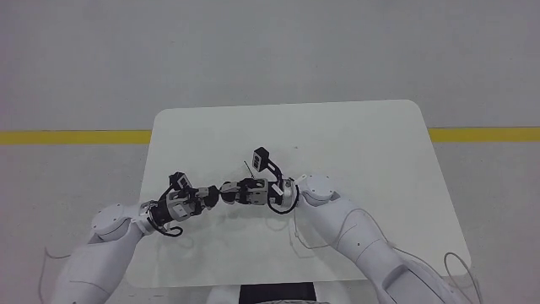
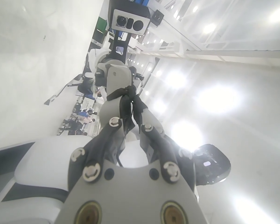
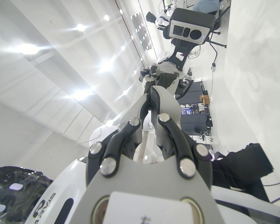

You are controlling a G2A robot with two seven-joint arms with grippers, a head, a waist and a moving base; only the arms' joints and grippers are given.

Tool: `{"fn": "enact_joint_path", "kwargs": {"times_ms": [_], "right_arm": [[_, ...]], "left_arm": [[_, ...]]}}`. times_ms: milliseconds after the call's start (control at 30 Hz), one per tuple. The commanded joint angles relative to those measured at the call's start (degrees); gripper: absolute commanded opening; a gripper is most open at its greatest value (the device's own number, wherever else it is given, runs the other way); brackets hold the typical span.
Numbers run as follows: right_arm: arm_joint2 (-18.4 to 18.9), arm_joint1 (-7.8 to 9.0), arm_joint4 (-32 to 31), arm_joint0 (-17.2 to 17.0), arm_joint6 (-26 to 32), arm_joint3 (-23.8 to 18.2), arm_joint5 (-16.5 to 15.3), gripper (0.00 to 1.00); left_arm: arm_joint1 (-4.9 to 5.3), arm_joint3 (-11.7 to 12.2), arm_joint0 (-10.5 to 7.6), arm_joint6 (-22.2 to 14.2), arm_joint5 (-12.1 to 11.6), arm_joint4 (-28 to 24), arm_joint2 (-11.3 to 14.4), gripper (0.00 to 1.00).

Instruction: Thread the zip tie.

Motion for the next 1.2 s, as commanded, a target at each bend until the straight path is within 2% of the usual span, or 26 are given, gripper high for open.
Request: {"fn": "enact_joint_path", "kwargs": {"times_ms": [0,333,367,400,467,500,533,800,900,967,1033,1067,1167], "right_arm": [[0.0,0.01,0.0,0.0,0.0,0.0,0.1,0.0],[-0.2,0.08,0.0,0.1,0.2,0.0,0.4,0.0],[-0.2,0.08,0.0,0.1,0.2,0.0,0.4,0.26],[-0.2,0.09,0.0,0.1,0.1,0.0,0.3,0.41],[-0.2,0.1,0.1,0.1,0.1,0.1,0.2,0.58],[-0.2,0.1,0.1,0.1,0.0,0.1,0.2,0.83],[-0.2,0.11,0.1,0.1,0.0,0.2,0.2,1.0],[0.1,0.24,0.4,-0.1,-0.6,0.1,-0.2,1.0],[0.7,0.46,0.3,-0.1,-1.1,0.4,-0.5,1.0],[1.4,0.77,0.0,-0.2,-1.7,0.6,-0.8,1.0],[2.3,1.1,-0.2,-0.4,-2.4,0.4,-1.1,1.0],[3.0,1.26,0.0,-0.6,-3.6,0.3,-1.8,1.0],[3.4,1.33,0.5,-0.9,-4.3,0.1,-2.3,1.0]], "left_arm": [[0.05,0.0,-0.03,0.2,0.0,0.0,0.1,0.0],[0.29,-0.1,-0.06,0.4,-0.4,-0.4,0.3,0.0],[0.31,-0.1,-0.06,0.4,-0.5,-0.4,0.3,0.0],[0.33,-0.1,-0.06,0.4,-0.6,-0.4,0.3,0.0],[0.39,-0.1,-0.04,0.3,-0.7,-0.4,0.3,0.0],[0.42,-0.2,-0.03,0.2,-0.8,-0.5,0.3,0.0],[0.45,-0.2,-0.02,0.2,-0.8,-0.5,0.3,0.0],[0.65,-0.3,0.1,-0.1,-1.6,-0.8,0.3,0.0],[0.77,-0.8,0.34,-0.3,-4.3,-0.5,-0.4,0.0],[0.98,-1.7,0.93,0.1,-8.7,1.5,-1.6,0.0],[1.09,-3.3,2.05,0.0,-11.2,1.7,-2.2,0.0],[1.16,-4.0,2.48,0.1,-12.1,1.8,-2.7,0.0],[1.16,-4.0,2.48,0.1,-12.1,1.8,-2.7,0.0]]}}
